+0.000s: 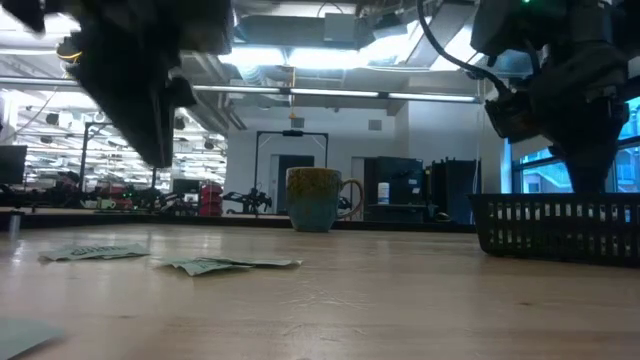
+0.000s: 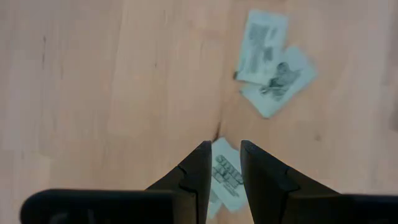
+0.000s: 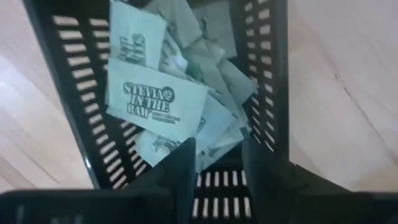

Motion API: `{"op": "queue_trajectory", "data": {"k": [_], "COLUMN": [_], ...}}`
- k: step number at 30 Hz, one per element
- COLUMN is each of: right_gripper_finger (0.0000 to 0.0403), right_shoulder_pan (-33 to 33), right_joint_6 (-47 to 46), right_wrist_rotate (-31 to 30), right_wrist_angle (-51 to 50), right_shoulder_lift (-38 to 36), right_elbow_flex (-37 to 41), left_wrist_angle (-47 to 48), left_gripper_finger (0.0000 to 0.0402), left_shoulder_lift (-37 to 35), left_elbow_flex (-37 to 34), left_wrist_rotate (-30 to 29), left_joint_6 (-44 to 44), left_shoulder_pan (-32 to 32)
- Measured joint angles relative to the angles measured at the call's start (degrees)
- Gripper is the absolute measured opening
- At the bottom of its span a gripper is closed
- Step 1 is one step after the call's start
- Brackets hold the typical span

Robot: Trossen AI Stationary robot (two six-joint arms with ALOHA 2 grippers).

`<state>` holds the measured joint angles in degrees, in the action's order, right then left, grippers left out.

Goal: Pick and place Stevia / Truvia into bins
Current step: Put the stevia packet into the black bin

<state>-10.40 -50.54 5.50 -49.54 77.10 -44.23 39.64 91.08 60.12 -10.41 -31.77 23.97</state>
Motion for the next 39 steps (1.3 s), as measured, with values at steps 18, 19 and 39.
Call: {"op": "queue_trajectory", "data": {"k": [18,19,39], "right_gripper_finger": [0.0132,0.0132,0.0132], "right_shoulder_pan": [0.12,0.12,0.12], "right_joint_6": [-0.31,-0.33,-0.79], "right_wrist_rotate": [0.08,0.10,-6.23], "right_wrist_angle": [3.56,3.56,1.20], "right_shoulder_lift": [0.00,0.00,-1.09], "right_elbow_flex": [0.00,0.00,-9.51], "left_wrist_angle": [0.68,0.65,0.15], "left_gripper_finger": [0.0047,0.0040,0.0003], "left_shoulder_lift": [14.16,13.93,5.20], "left_elbow_flex": [0.37,0.27,-0.15], "left_wrist_rotate": [9.17,8.79,3.46], "left_joint_6": [-0.34,-0.17,-5.30], "left_shoulder_pan": [-0.76,-0.76,-0.81]}}
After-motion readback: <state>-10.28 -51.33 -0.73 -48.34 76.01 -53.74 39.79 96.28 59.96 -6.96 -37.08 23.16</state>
